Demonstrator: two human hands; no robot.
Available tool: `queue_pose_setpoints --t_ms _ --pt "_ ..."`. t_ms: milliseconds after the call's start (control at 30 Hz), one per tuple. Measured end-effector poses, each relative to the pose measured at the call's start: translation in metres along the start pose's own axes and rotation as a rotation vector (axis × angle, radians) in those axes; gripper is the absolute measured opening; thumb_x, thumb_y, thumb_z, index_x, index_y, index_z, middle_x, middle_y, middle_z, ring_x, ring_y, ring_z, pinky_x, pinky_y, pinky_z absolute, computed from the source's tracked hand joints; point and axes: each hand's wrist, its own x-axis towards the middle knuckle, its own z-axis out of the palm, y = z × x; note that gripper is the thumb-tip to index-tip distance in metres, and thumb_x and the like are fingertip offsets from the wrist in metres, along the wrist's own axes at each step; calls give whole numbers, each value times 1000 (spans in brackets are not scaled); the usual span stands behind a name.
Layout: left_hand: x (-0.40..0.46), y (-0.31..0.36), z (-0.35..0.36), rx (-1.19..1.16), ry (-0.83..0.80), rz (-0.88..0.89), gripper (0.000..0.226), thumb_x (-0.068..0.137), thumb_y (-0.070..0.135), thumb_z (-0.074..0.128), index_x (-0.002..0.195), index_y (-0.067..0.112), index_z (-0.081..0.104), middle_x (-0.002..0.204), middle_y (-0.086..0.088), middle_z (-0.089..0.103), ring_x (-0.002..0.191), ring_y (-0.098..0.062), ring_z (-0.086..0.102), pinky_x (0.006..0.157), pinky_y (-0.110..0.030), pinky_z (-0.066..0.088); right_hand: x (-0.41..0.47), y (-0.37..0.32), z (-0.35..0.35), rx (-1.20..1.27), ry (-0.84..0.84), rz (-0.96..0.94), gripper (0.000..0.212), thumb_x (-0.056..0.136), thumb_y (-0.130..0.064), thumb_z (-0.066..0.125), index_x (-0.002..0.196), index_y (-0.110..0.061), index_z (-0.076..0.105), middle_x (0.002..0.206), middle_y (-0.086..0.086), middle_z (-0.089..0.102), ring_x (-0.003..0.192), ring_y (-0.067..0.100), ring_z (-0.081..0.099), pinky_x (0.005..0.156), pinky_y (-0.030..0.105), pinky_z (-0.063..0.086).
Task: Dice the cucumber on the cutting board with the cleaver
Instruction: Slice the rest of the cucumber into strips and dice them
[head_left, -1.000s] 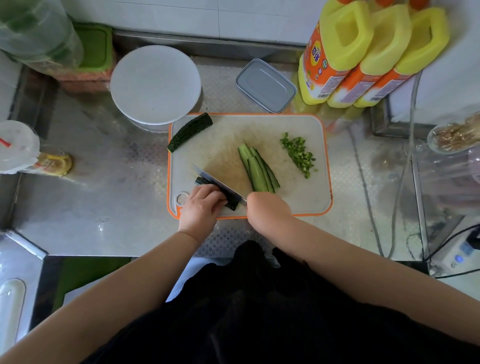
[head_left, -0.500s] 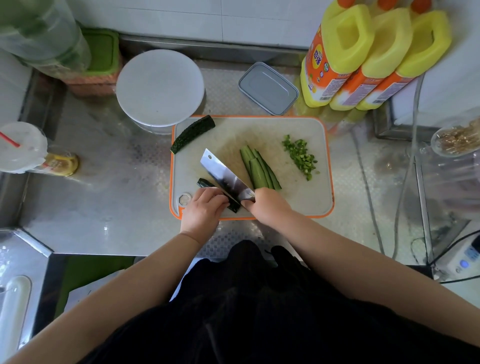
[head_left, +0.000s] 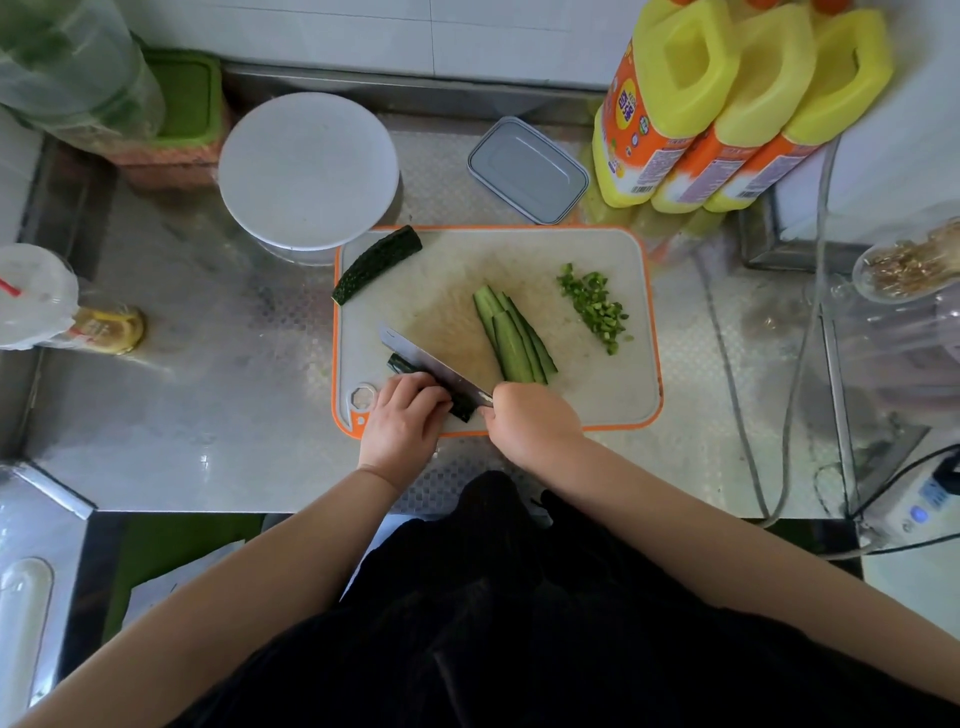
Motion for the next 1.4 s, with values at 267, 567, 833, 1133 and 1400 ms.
queue_pose_setpoints --t_ms 267,567,833,1133,1400 --pt "2 -2 -3 -31 4 11 5 86 10 71 89 7 72 98 -8 63 93 -28 54 89 -31 42 9 -13 -6 -49 -82 92 13 95 -11 48 98 -11 61 77 2 52 74 26 50 64 32 40" --pt "2 -3 -2 -34 -4 8 8 88 12 67 88 6 71 98 -9 63 94 -27 53 90 -26 39 11 -18 6 -42 -83 87 16 94 -3 46 95 -8 61 82 6 57 76 26 53 63 32 40" --pt "2 0 -5 3 24 15 15 90 19 63 88 7 73 99 -8 64 93 -27 54 86 -33 46 21 1 -1 215 -125 108 37 94 -42 52 101 -6 59 88 11 59 89 33 60 66 32 38" --pt "2 0 -8 7 -4 -18 22 92 25 57 89 9 72 98 -4 65 91 -23 54 82 -31 46 3 3 0 90 -41 16 32 98 -37 45 97 -8 58 80 5 53 77 27 54 64 32 41" --pt "4 -3 -8 3 14 -8 25 92 24 55 87 9 74 95 -6 66 87 -22 52 80 -28 43 4 -1 0 16 -77 4 25 99 -34 44 83 -15 47 68 0 45 71 26 51 60 31 39"
